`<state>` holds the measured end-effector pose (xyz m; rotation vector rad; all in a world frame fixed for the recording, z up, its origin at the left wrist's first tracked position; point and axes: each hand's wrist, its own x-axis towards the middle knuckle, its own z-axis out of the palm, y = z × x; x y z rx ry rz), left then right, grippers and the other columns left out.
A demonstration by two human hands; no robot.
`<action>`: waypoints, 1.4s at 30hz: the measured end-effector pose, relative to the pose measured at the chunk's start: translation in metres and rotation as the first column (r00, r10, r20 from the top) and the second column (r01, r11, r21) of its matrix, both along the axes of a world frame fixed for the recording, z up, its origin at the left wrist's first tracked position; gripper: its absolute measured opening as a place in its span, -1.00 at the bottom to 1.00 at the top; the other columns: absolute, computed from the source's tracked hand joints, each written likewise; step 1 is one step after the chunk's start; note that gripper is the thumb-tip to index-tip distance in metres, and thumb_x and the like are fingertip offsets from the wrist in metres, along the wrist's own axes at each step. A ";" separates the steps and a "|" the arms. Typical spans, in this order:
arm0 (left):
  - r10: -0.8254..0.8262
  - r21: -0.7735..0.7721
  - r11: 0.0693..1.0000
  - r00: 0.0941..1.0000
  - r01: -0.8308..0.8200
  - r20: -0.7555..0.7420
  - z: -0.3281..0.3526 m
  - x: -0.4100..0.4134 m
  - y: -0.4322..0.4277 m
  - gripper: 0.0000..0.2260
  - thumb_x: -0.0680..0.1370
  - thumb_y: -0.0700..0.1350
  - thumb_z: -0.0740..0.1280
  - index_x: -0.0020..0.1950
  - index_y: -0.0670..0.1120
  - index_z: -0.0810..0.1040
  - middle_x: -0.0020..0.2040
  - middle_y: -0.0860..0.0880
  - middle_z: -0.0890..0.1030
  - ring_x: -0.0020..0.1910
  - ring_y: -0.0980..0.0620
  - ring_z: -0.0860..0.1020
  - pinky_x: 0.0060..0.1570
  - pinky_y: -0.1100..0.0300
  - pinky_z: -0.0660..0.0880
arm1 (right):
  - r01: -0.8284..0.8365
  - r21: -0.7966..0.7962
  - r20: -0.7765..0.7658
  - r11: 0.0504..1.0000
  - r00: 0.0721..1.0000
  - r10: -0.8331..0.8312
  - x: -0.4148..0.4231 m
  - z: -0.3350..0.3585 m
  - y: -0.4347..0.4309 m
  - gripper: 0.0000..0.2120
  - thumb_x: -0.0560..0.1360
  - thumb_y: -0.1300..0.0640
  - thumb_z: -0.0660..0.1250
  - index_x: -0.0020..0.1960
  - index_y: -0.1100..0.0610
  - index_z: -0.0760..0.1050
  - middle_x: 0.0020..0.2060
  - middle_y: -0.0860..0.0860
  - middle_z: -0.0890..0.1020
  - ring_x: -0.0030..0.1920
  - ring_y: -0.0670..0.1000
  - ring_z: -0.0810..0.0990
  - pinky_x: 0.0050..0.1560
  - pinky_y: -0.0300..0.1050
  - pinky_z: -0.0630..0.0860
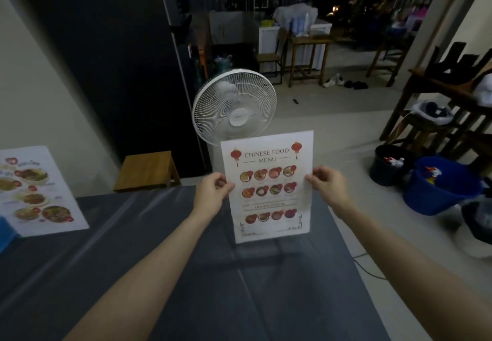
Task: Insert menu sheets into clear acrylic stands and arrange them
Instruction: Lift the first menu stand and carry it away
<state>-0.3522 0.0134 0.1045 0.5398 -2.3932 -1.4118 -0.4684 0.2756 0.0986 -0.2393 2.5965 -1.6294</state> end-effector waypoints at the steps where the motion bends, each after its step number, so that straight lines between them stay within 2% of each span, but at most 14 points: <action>1: -0.002 -0.002 1.000 1.000 0.002 0.000 0.000 -0.015 0.003 -0.91 0.51 -0.19 0.39 -0.04 -0.20 0.59 -0.10 -0.13 0.65 -0.08 -0.07 0.64 -0.03 -0.05 0.64 | 0.008 -0.004 0.000 1.000 1.000 -0.008 -0.015 -0.001 0.002 -0.91 0.48 0.16 0.37 -0.04 0.16 0.58 -0.06 0.13 0.69 -0.05 0.12 0.67 0.08 0.20 0.59; 5: 0.008 0.000 1.000 1.000 -0.008 0.006 -0.006 -0.065 0.011 -0.90 0.52 -0.19 0.39 -0.02 -0.20 0.60 -0.08 -0.14 0.67 -0.06 -0.07 0.64 -0.03 0.00 0.61 | 0.013 -0.005 -0.010 1.000 1.000 -0.013 -0.068 -0.007 0.006 -0.85 0.48 0.15 0.37 0.01 0.19 0.58 -0.04 0.12 0.68 -0.03 0.12 0.66 0.08 0.18 0.59; 7: 0.028 0.001 1.000 1.000 -0.028 0.011 -0.012 -0.086 0.014 -0.90 0.51 -0.18 0.39 -0.02 -0.20 0.60 -0.07 -0.15 0.67 -0.05 -0.09 0.64 -0.03 -0.01 0.63 | 0.016 -0.018 -0.010 1.000 1.000 -0.016 -0.088 -0.012 0.008 -0.86 0.49 0.15 0.36 0.01 0.19 0.57 -0.04 0.13 0.68 -0.03 0.13 0.66 0.09 0.18 0.59; 10: 0.040 0.010 0.999 0.999 -0.041 0.031 -0.019 -0.111 0.018 -0.89 0.52 -0.21 0.39 0.00 -0.22 0.59 -0.05 -0.19 0.67 -0.05 -0.10 0.64 -0.06 0.08 0.64 | 0.020 -0.047 0.005 0.999 1.000 -0.020 -0.107 -0.019 0.008 -0.89 0.50 0.18 0.34 0.01 0.18 0.56 -0.03 0.13 0.67 -0.01 0.12 0.65 0.10 0.16 0.60; 13: 0.056 0.022 0.998 0.997 -0.057 0.047 -0.026 -0.133 0.023 -0.91 0.51 -0.21 0.39 0.00 -0.19 0.60 -0.04 -0.17 0.66 -0.02 -0.12 0.64 0.03 -0.05 0.62 | 0.038 -0.063 0.022 0.997 0.999 -0.037 -0.123 -0.029 0.010 -0.88 0.51 0.19 0.34 0.03 0.18 0.55 -0.02 0.12 0.66 0.00 0.11 0.65 0.11 0.15 0.60; 15: 0.064 0.023 0.998 0.996 -0.066 0.059 -0.029 -0.144 0.026 -0.91 0.52 -0.21 0.38 0.00 -0.17 0.59 -0.04 -0.15 0.66 -0.01 -0.11 0.64 0.04 -0.05 0.62 | 0.053 -0.068 0.035 0.996 0.998 -0.051 -0.130 -0.036 0.010 -0.89 0.51 0.19 0.34 0.02 0.17 0.55 -0.03 0.11 0.66 0.00 0.11 0.65 0.10 0.14 0.60; 28: 0.041 0.022 0.999 0.998 -0.042 0.044 -0.043 -0.169 0.029 -0.93 0.54 -0.21 0.36 0.00 -0.15 0.59 -0.08 -0.07 0.64 -0.05 -0.03 0.62 0.03 -0.02 0.63 | 0.113 -0.054 0.077 0.992 0.991 -0.108 -0.150 -0.058 0.010 -0.88 0.53 0.14 0.31 0.01 0.18 0.54 -0.04 0.10 0.65 -0.02 0.11 0.64 0.08 0.15 0.60; 32: 0.033 -0.003 0.999 0.997 -0.033 0.064 -0.043 -0.175 0.025 -0.91 0.54 -0.20 0.36 0.01 -0.17 0.60 -0.04 -0.13 0.67 -0.03 -0.09 0.65 0.02 -0.04 0.63 | 0.140 -0.056 0.068 0.989 0.988 -0.136 -0.152 -0.058 0.006 -0.86 0.53 0.13 0.31 0.03 0.17 0.54 -0.03 0.09 0.65 -0.02 0.11 0.64 0.07 0.17 0.61; 36: 0.014 -0.036 0.999 0.996 -0.010 0.092 -0.042 -0.180 0.020 -0.92 0.54 -0.20 0.36 0.00 -0.17 0.61 -0.03 -0.16 0.67 -0.03 -0.11 0.66 -0.11 0.13 0.62 | 0.157 -0.073 0.076 0.985 0.986 -0.151 -0.151 -0.056 0.000 -0.84 0.54 0.14 0.29 0.08 0.18 0.53 0.01 0.10 0.65 0.01 0.11 0.64 0.08 0.14 0.61; 42: 0.013 -0.035 0.999 0.998 -0.011 0.056 -0.047 -0.178 0.022 -0.90 0.53 -0.19 0.37 0.01 -0.17 0.62 -0.06 -0.14 0.68 -0.06 -0.11 0.65 0.00 -0.05 0.63 | 0.167 -0.059 0.071 0.984 0.984 -0.162 -0.148 -0.057 0.001 -0.80 0.55 0.12 0.28 0.12 0.18 0.53 0.04 0.07 0.65 0.02 0.09 0.64 0.07 0.11 0.61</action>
